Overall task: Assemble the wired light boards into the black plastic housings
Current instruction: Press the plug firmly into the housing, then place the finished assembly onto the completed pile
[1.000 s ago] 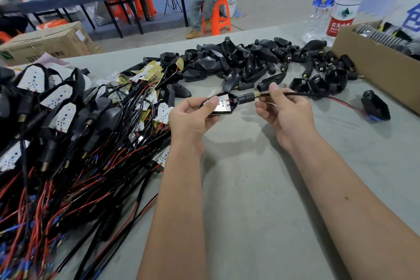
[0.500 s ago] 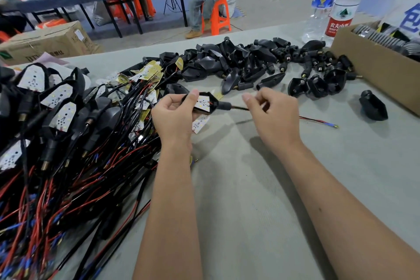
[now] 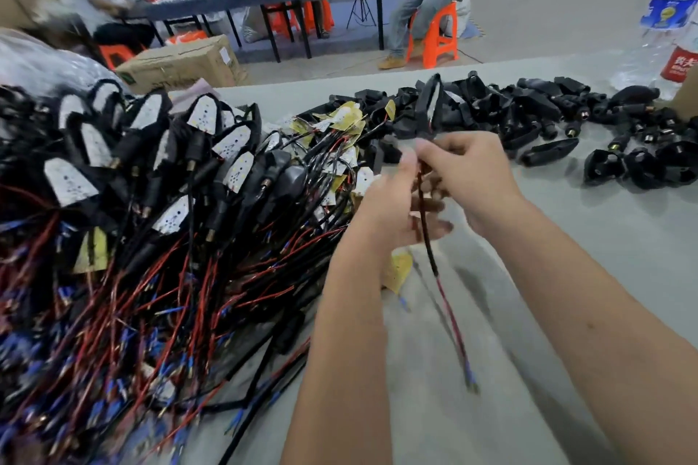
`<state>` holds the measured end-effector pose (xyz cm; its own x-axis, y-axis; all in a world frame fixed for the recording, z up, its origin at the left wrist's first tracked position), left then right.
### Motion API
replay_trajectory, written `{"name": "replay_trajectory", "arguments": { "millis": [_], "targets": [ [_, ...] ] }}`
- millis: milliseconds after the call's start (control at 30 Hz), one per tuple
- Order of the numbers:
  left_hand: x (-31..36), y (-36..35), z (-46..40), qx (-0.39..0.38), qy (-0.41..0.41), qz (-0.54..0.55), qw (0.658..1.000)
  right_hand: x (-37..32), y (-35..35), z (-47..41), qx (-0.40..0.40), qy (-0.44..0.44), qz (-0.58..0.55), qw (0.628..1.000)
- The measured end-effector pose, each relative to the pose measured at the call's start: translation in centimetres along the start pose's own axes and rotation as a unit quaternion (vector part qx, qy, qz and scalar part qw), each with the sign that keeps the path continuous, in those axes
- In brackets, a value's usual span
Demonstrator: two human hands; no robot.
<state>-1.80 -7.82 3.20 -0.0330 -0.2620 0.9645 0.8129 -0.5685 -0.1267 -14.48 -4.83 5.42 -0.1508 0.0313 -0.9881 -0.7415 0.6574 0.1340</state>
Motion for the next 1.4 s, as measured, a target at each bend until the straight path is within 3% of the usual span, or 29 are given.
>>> {"name": "replay_trajectory", "arguments": {
  "millis": [100, 200, 267, 367, 433, 533, 667, 767, 900, 1000, 1100, 1233, 1300, 1400],
  "targets": [
    [1.5, 5.1, 2.4, 0.015, -0.050, -0.065, 0.997, -2.6, -5.1, -0.6, -0.032, -0.008, -0.015, 0.999],
    [4.2, 12.9, 5.1, 0.164, -0.098, -0.194, 0.962, -5.5, -11.6, -0.1, -0.075, 0.022, 0.036, 0.996],
    [6.4, 17.5, 7.5, 0.292, -0.119, -0.320, 0.894, -8.0, -16.4, 0.7, -0.082, 0.082, 0.113, 0.987],
    [8.3, 21.9, 11.6, 0.494, -0.126, -0.424, 0.748, -11.0, -22.4, 2.5, -0.036, 0.209, 0.231, 0.950],
    [8.2, 23.4, 13.5, 0.563, -0.123, -0.405, 0.710, -11.5, -25.6, 3.3, -0.030, 0.271, 0.306, 0.912],
    [7.1, 24.4, 13.8, 0.577, -0.111, -0.391, 0.708, -10.6, -28.5, 3.7, -0.088, 0.313, 0.396, 0.859],
    [7.3, 24.2, 13.3, 0.590, -0.106, -0.370, 0.709, -9.7, -29.4, 2.7, -0.131, 0.287, 0.435, 0.844],
    [7.8, 22.9, 12.8, 0.608, -0.109, -0.373, 0.692, -10.5, -29.8, 2.5, -0.183, 0.266, 0.471, 0.821],
    [8.4, 19.8, 12.7, 0.636, -0.180, -0.377, 0.649, -11.3, -28.0, 3.2, -0.201, 0.274, 0.363, 0.868],
    [8.5, 17.2, 11.8, 0.622, -0.273, -0.352, 0.644, -10.2, -23.6, 3.4, -0.157, 0.286, 0.216, 0.920],
    [8.3, 13.7, 9.1, 0.547, -0.343, -0.342, 0.683, -6.5, -17.3, 1.8, -0.040, 0.217, 0.167, 0.961],
    [6.4, 9.7, 4.5, 0.433, -0.314, -0.363, 0.763, -1.4, -11.1, -2.4, 0.063, 0.136, 0.307, 0.940],
    [5.5, 8.5, 2.6, 0.393, -0.294, -0.376, 0.786, 0.7, -9.9, -4.9, 0.033, 0.095, 0.416, 0.904],
    [4.8, 7.2, 0.2, 0.358, -0.269, -0.387, 0.806, 2.8, -10.2, -7.3, -0.093, 0.065, 0.520, 0.847]
  ]
}}
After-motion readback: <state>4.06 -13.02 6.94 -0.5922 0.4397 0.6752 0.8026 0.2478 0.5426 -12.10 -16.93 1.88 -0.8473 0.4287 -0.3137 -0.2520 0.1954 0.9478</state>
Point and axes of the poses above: each hand's wrist, its own z-axis away from the middle knuckle, its own y-axis out of the back of the hand, x = y × z, the point moved 6 cm from there along -z, towards the middle knuckle, and after that the axes turned 6 degrees about -y, right-handed, at the moved point
